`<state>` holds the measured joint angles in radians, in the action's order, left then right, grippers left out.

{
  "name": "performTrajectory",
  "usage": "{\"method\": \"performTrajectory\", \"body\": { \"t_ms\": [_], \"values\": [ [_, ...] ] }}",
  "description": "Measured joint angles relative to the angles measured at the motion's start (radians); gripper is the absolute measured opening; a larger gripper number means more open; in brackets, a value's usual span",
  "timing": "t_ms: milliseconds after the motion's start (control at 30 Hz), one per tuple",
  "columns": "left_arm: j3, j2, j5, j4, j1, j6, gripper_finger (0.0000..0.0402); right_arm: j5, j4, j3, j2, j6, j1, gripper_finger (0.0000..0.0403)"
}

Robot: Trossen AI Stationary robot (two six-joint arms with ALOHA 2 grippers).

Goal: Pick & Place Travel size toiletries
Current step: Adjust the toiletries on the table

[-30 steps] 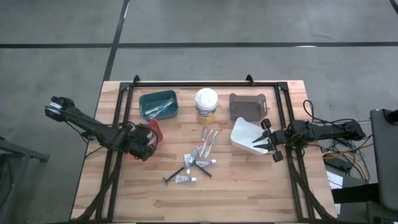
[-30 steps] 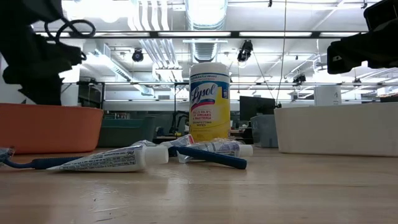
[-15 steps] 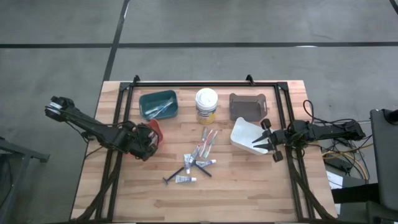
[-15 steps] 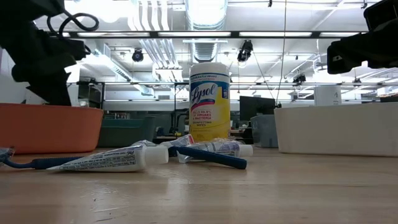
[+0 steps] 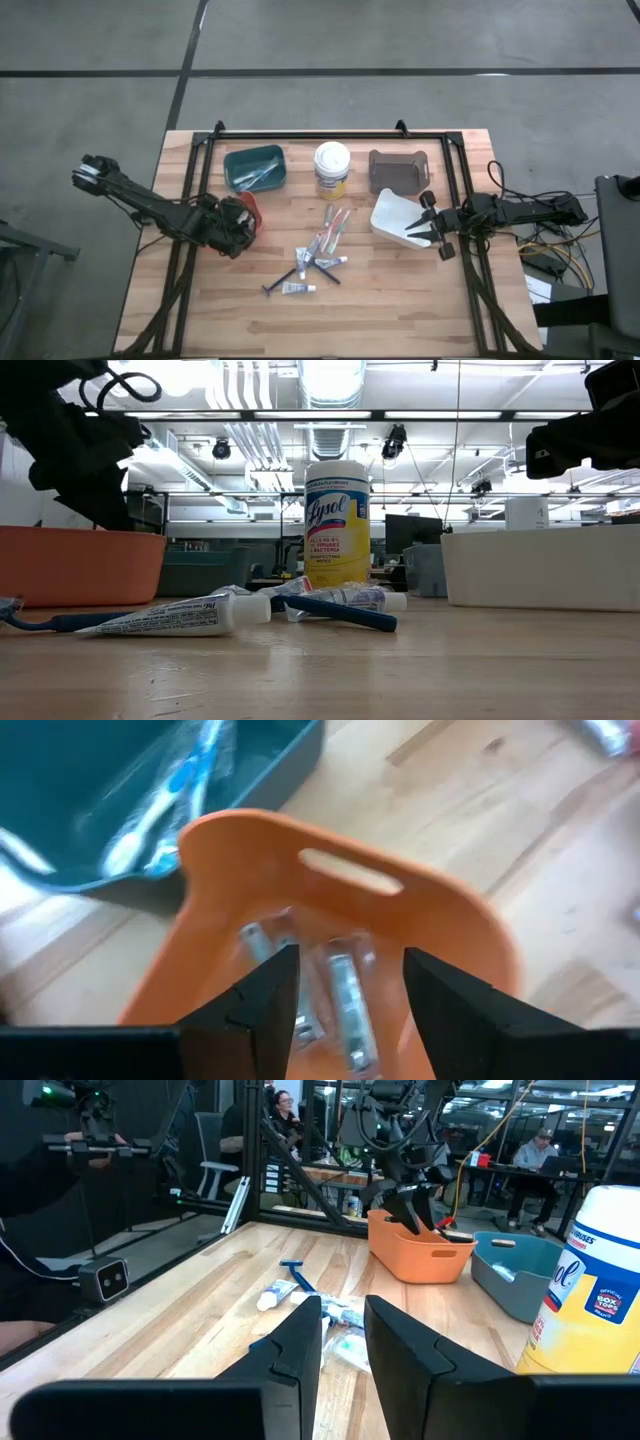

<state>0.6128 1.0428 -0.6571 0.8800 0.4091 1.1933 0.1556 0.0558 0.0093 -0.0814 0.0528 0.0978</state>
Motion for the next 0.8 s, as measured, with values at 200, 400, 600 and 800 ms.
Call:
{"method": "performTrajectory", "body": {
  "t_ms": [200,400,600,800],
  "values": [
    [0.000,0.000,0.000,-0.171,0.000,-0.151,0.0186,0.000,0.000,0.000,0.000,0.000,0.000,0.0068],
    [0.000,0.000,0.020,-0.345,0.000,-0.303,0.0185,0.000,0.000,0.000,0.000,0.000,0.000,0.0076],
    [0.000,0.000,0.047,-0.512,0.000,-0.445,0.0184,0.000,0.000,0.000,0.000,0.000,0.000,0.0082],
    [0.000,0.012,0.074,-0.651,0.000,-0.584,0.0184,0.000,0.000,0.000,0.000,0.000,0.000,0.0074]
  ]
}}
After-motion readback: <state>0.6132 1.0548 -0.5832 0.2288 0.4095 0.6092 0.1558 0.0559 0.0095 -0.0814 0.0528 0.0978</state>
